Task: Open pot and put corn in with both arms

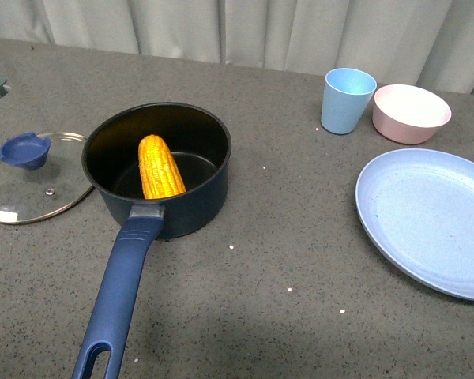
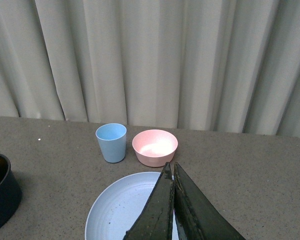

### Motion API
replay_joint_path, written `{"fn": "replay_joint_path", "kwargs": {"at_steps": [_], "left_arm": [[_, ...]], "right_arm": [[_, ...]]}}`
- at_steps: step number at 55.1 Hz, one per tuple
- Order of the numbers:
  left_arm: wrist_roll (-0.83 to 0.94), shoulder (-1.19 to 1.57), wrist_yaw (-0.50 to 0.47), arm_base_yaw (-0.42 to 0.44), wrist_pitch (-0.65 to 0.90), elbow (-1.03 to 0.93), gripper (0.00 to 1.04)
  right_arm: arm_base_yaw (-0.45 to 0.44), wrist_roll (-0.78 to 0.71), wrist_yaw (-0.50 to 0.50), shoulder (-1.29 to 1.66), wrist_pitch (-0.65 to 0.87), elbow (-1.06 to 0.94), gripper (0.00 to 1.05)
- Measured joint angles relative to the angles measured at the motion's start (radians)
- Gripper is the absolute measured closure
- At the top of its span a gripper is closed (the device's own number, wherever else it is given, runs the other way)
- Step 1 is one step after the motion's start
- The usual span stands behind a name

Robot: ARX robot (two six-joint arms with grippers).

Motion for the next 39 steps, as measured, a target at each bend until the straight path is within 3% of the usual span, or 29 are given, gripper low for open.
{"fn": "replay_joint_path", "kwargs": {"at_steps": [8,14,21,39], "left_arm": [[0.0,0.0,0.0,0.0,0.0,0.0,0.06],[0.0,0.0,-0.001,0.0,0.0,0.0,0.06],[0.0,0.0,0.0,0.0,-0.001,0.0,0.06],[0.0,0.0,0.0,0.0,-0.001,0.0,0.06]], "right_arm": [[0.0,0.0,0.0,-0.032,-0.032,0.0,1.04],[0.0,0.0,-0.002,-0.17,-0.198,0.001,1.04],[0.0,-0.001,-0.002,-0.2,-0.206,0.001,1.03],[0.0,-0.001,-0.002,-0.2,-0.206,0.001,0.48]]}}
